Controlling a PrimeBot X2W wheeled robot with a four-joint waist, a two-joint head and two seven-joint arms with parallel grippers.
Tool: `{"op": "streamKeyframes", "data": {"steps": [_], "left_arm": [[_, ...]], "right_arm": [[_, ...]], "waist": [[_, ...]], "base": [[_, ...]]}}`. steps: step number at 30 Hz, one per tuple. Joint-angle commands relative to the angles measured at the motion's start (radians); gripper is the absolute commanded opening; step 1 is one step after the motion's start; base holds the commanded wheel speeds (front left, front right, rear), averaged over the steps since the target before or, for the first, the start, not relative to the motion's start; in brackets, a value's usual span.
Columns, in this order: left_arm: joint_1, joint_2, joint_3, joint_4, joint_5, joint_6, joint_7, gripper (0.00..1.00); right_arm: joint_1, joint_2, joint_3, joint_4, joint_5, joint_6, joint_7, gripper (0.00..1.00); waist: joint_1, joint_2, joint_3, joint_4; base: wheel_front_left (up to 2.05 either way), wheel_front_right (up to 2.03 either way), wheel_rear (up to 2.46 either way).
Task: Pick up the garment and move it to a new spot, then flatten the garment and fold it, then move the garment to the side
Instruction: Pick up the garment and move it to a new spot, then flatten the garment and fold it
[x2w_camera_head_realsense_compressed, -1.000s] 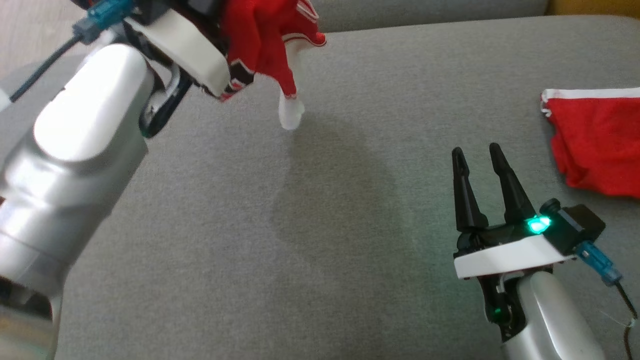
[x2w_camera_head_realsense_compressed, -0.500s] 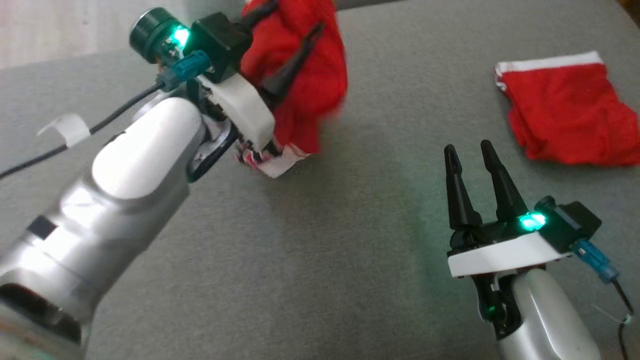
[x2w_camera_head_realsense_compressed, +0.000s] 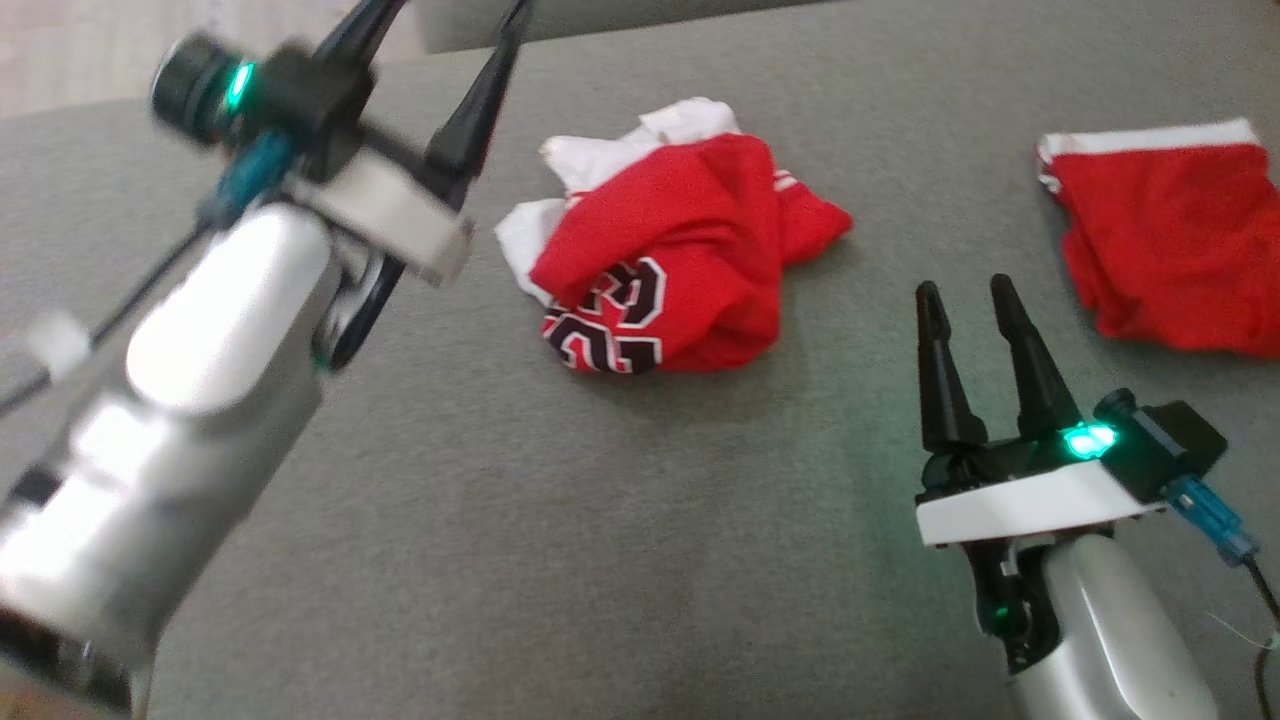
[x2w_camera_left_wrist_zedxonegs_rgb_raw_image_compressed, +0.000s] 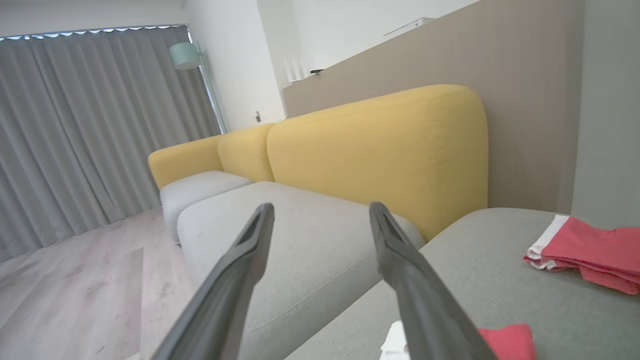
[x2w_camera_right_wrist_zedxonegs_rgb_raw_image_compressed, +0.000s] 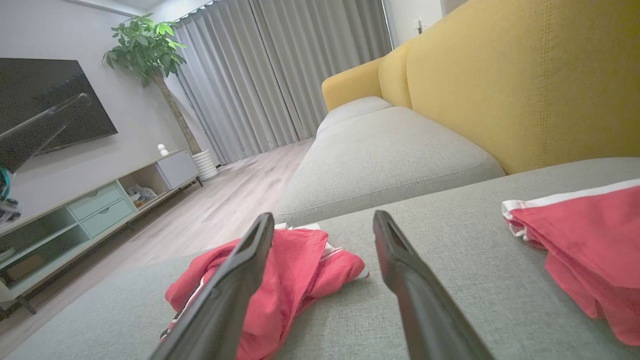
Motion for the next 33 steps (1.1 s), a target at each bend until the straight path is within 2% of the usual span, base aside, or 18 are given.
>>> {"op": "streamKeyframes", "data": {"steps": [1,5,9,13,15,17,21,27,33], "left_arm": [[-0.001,0.047,0.048,-0.03,-0.008,0.013,-0.011,1.0],[0.15,0.084,0.099,-0.1,-0.021,0.082,-0.022,1.0],[0.35,0.092,0.193,-0.234,-0.014,0.165,-0.024,1.0],[0.558,0.055,0.289,-0.351,0.019,0.227,-0.024,1.0],[0.644,0.026,0.33,-0.391,0.047,0.238,-0.024,1.0],[0.711,-0.01,0.37,-0.417,0.068,0.239,-0.024,1.0],[0.778,-0.061,0.429,-0.439,0.127,0.214,-0.024,1.0],[0.784,-0.107,0.476,-0.429,0.195,0.154,-0.024,1.0],[0.78,-0.142,0.505,-0.414,0.231,0.117,-0.024,1.0]], "right_arm": [[-0.016,-0.001,0.014,-0.028,-0.009,-0.001,-0.011,1.0],[-0.004,-0.001,-0.012,-0.02,-0.026,-0.001,-0.011,1.0],[0.012,-0.001,-0.034,-0.017,-0.04,-0.001,-0.011,1.0],[0.031,-0.001,-0.051,-0.014,-0.052,-0.001,-0.011,1.0],[0.04,-0.001,-0.056,-0.013,-0.055,-0.001,-0.011,1.0],[0.046,-0.001,-0.059,-0.012,-0.058,-0.001,-0.011,1.0],[0.05,-0.001,-0.065,-0.009,-0.064,-0.001,-0.011,1.0],[0.027,-0.001,-0.08,0.011,-0.086,-0.001,-0.011,1.0],[-0.059,-0.001,-0.111,0.09,-0.116,-0.001,0.019,1.0]], "waist": [[-0.0001,0.0,-0.02,0.028],[-0.0001,0.0,-0.045,0.068],[-0.0001,0.0,-0.066,0.098],[-0.0001,0.0,-0.079,0.123],[-0.0001,0.0,-0.082,0.131],[-0.0001,0.0,-0.084,0.137],[-0.0001,0.0,-0.085,0.149],[-0.0001,0.0,-0.073,0.17],[-0.0001,0.0,-0.045,0.19]], "base": [[0.0,0.0,0.0],[0.0,0.0,0.0],[0.0,0.0,0.0],[0.0,0.0,0.0],[0.0,0.0,0.0],[0.0,0.0,0.0],[0.0,0.0,0.0],[0.0,0.0,0.0],[0.0,0.0,0.0]]}}
